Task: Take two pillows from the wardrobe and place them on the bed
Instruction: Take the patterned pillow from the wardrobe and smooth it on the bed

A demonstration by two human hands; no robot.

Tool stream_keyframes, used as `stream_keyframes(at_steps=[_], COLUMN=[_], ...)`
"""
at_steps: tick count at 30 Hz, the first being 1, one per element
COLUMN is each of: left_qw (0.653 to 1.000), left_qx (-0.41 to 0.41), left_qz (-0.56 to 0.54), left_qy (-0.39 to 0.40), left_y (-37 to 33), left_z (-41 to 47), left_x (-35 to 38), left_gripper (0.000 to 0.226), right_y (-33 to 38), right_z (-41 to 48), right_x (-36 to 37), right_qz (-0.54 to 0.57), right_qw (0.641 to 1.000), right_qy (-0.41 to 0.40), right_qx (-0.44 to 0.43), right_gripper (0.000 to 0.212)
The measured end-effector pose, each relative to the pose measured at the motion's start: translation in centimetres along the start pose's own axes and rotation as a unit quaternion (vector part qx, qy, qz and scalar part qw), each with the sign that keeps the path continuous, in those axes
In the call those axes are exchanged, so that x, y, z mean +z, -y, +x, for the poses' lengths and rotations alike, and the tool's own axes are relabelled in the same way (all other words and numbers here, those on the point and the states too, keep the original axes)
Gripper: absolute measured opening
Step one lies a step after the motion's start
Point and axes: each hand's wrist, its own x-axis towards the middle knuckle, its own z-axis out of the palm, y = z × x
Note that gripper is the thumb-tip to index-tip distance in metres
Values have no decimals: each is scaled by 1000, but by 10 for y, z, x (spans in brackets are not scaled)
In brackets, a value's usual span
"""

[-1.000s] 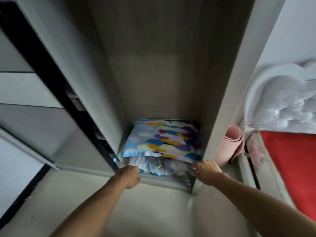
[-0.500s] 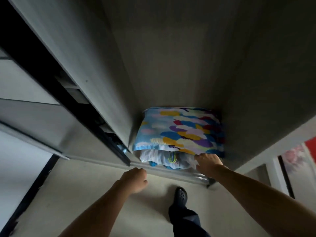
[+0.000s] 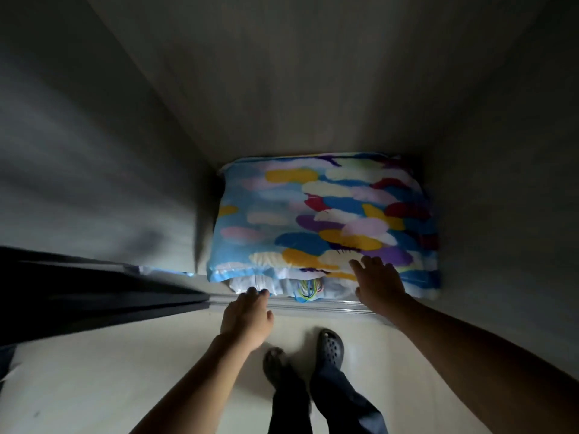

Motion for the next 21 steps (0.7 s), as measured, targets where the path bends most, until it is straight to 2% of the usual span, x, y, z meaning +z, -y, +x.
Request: stream_keyframes(at_steps=[3, 7, 11, 13, 15, 18, 21], left_qw=[999, 996, 991, 987, 982, 975, 978], left_qx=[18, 49, 62, 66, 68, 74, 68], left_qz=[31, 55, 93, 114, 137, 160, 162], left_qy=[-10, -40, -79, -91, -108, -136, -113], left_y=[6, 11, 9, 9, 10, 10, 3], left_z=[63, 142, 205, 232, 253, 269, 261], left_x=[31, 73, 103, 110, 111, 107, 95], left_gripper=[42, 74, 108, 117, 114, 91, 81], right_y=[0, -4, -16, -22, -25, -27, -32], right_z=[44, 92, 127, 142, 151, 152, 148], right_x=[35, 82, 116, 127, 134, 134, 112], right_qz=[-3, -28, -48, -70, -78, -61, -21], right_qw=[1000, 999, 996, 994, 993, 992, 994], right_qy=[-4, -15, -56, -67, -78, -104, -102], right_qx=[16, 41, 43, 46, 49, 47, 27], right_gripper=[80, 103, 116, 119, 116, 100, 101])
